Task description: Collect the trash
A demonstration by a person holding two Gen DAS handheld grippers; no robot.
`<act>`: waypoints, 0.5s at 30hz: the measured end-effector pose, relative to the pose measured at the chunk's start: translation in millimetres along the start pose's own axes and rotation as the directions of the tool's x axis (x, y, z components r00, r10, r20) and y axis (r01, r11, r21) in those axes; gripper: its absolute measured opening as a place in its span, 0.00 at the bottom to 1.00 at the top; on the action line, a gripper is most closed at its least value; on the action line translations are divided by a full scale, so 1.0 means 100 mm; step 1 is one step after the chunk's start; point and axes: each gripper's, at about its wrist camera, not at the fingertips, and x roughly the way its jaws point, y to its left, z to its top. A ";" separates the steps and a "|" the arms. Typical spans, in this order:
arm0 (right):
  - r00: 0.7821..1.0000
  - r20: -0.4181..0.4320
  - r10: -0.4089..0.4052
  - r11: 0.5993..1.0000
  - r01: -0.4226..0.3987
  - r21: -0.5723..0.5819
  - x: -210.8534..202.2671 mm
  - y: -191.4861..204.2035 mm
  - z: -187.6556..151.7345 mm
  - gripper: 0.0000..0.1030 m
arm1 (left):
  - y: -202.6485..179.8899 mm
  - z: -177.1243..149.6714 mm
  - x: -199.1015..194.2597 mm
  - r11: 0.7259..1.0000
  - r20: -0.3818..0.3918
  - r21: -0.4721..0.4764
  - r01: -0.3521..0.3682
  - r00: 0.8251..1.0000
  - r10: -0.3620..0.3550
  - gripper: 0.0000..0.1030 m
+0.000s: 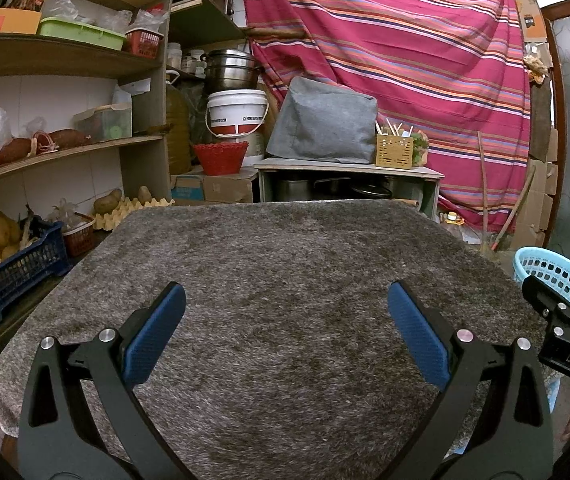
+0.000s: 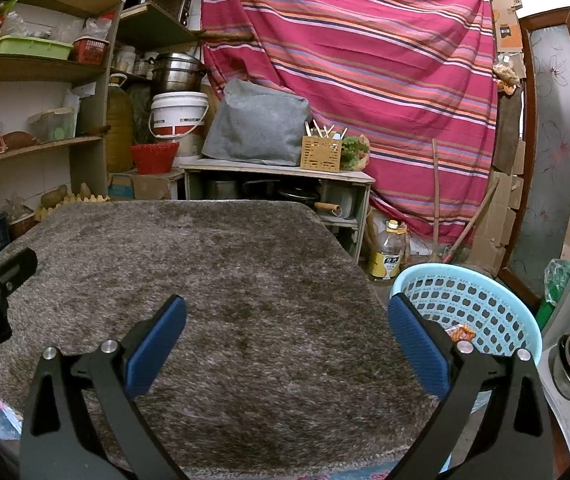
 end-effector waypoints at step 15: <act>1.000 0.001 0.000 1.000 0.000 -0.001 0.00 -0.02 0.00 0.96 | 0.00 0.00 0.00 1.000 -0.004 -0.001 -0.006 1.000 0.006 0.95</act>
